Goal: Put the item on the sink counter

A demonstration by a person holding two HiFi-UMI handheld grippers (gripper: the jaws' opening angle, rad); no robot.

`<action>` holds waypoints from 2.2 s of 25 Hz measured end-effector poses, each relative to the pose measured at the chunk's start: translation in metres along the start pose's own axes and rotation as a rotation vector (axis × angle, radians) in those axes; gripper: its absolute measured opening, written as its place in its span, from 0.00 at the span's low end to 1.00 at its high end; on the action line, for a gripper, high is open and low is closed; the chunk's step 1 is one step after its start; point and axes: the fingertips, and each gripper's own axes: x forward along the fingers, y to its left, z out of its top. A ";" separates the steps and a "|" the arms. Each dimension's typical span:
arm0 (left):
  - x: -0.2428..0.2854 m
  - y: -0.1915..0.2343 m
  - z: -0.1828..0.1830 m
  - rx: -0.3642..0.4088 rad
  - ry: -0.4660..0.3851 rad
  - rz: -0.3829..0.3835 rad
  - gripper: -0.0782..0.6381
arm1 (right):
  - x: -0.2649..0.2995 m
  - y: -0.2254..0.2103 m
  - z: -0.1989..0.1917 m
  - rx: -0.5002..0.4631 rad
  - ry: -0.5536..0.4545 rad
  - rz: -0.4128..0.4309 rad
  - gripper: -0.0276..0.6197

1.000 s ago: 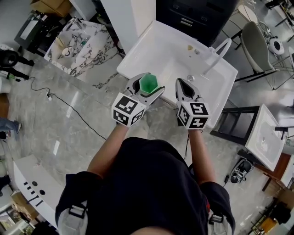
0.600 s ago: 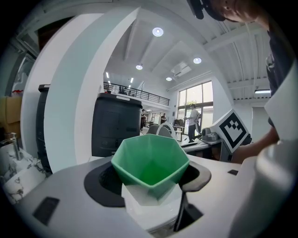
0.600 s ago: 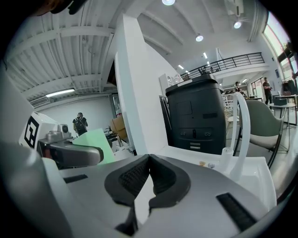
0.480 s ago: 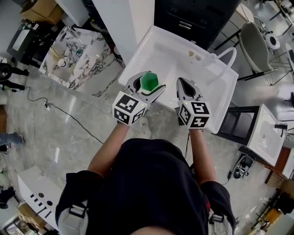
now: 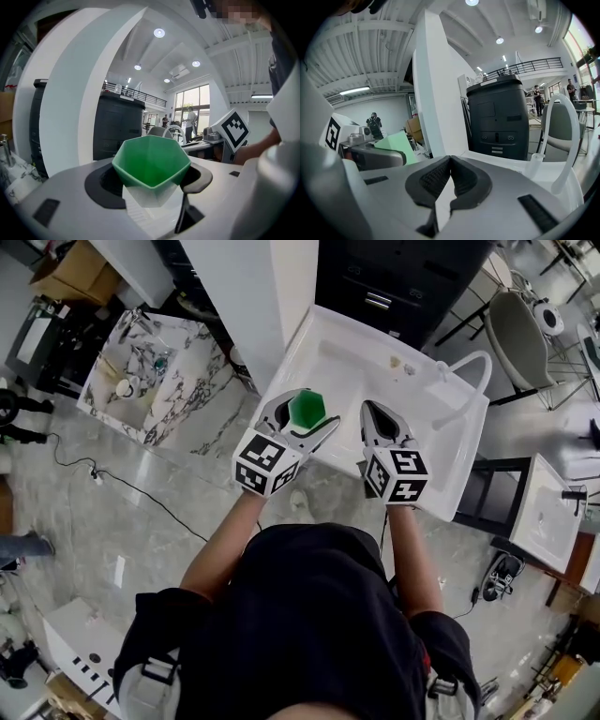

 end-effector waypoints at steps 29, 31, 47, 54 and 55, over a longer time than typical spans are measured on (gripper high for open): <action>0.035 0.022 -0.005 0.009 0.035 -0.047 0.55 | 0.031 -0.031 0.005 0.041 -0.017 -0.035 0.09; 0.044 0.026 -0.001 0.010 0.034 -0.045 0.55 | 0.037 -0.038 0.009 0.042 -0.018 -0.032 0.09; 0.123 0.046 -0.001 -0.030 0.069 -0.061 0.55 | 0.079 -0.098 0.010 0.065 0.044 -0.028 0.09; 0.142 0.056 -0.010 -0.042 0.098 -0.055 0.55 | 0.093 -0.111 0.003 0.073 0.074 -0.015 0.09; 0.145 0.056 -0.012 -0.041 0.102 -0.054 0.55 | 0.095 -0.113 0.002 0.075 0.076 -0.014 0.09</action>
